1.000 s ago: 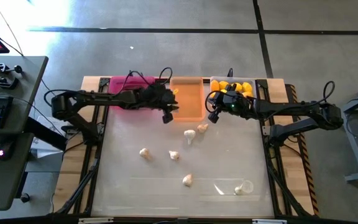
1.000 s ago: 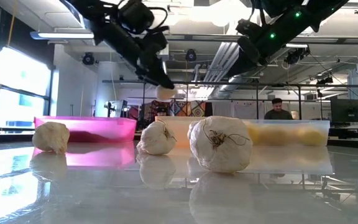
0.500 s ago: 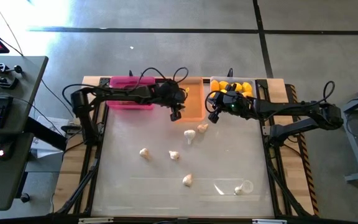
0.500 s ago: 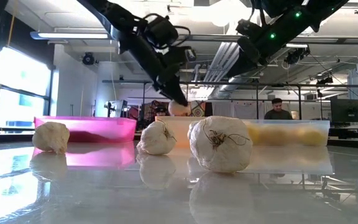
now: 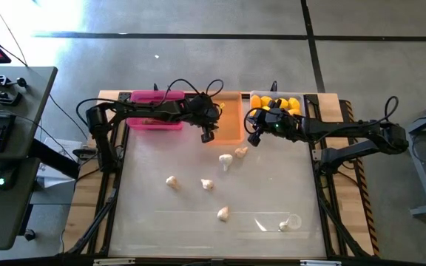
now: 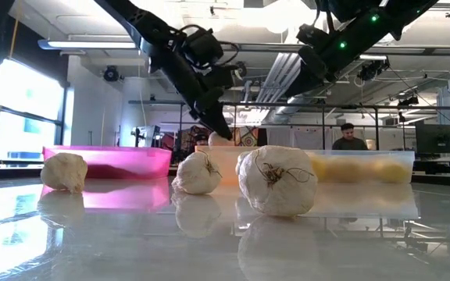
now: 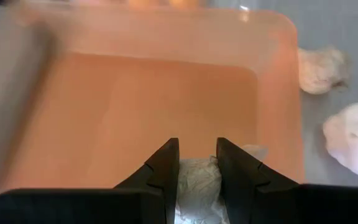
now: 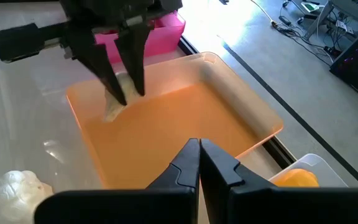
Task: Sort produce into baskets
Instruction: Put the white garlic into the orange bin
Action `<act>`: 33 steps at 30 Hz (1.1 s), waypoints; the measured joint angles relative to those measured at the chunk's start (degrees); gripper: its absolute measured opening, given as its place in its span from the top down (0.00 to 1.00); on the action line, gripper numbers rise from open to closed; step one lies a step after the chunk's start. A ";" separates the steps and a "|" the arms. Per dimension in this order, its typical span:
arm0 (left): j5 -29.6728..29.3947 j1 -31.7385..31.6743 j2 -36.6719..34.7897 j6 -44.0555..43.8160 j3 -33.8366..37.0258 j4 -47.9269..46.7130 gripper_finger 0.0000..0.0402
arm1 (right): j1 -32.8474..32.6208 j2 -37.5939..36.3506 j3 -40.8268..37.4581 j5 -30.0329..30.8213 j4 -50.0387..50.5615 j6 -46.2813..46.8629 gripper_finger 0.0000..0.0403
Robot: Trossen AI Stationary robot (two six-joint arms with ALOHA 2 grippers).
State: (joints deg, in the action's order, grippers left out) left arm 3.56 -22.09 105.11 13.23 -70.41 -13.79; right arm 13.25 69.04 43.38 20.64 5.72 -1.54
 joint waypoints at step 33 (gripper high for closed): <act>2.31 3.19 -5.06 7.96 2.08 -2.11 0.86 | 0.00 0.00 0.00 0.01 1.09 -0.45 1.00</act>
State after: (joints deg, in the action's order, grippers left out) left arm 5.87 -18.90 100.05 21.19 -68.33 -15.90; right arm 13.25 69.04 43.38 20.66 6.80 -1.99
